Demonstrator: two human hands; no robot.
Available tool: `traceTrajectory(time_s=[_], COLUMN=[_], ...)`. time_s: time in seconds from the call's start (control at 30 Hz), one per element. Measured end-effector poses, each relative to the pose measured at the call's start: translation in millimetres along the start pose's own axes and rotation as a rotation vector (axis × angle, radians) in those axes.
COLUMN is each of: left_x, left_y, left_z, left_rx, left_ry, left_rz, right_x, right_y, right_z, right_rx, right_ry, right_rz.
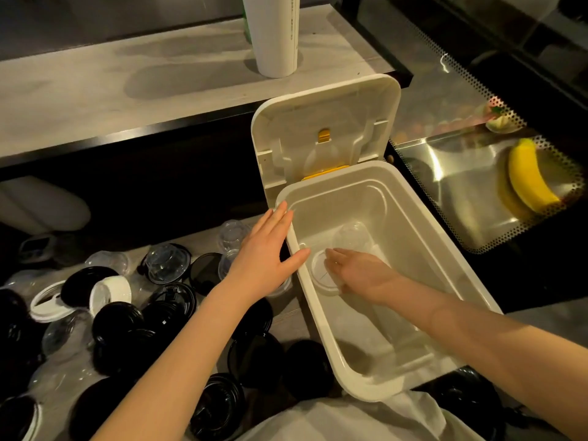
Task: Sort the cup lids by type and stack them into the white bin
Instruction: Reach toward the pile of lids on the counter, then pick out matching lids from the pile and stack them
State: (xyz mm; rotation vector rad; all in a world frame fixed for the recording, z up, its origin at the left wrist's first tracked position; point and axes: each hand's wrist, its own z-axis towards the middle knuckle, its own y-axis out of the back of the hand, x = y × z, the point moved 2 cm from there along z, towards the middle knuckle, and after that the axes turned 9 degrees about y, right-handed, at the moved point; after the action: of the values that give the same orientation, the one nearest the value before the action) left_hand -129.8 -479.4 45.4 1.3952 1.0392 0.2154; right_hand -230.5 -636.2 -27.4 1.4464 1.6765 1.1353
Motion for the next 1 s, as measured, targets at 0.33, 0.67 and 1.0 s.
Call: traceTrajectory(time_s=[0.33, 0.67, 1.0], left_x=[-0.8, 20.2, 106.1], left_y=[0.7, 23.8, 68.5], left_z=[-0.8, -8.8, -66.6], left_rx=[0.006, -0.014, -0.027], left_ry=[0.014, 0.123, 0.341], left_rz=[0.013, 0.133, 0.344], right_x=[3.9, 4.9, 79.8], right_y=[9.4, 77.7, 136.5], right_z=[13.9, -0.2, 5.4], right_rx=[-0.055, -0.434, -0.715], right_ry=[-0.056, -0.177, -0.025], right_rz=[-0.02, 0.212, 0.246])
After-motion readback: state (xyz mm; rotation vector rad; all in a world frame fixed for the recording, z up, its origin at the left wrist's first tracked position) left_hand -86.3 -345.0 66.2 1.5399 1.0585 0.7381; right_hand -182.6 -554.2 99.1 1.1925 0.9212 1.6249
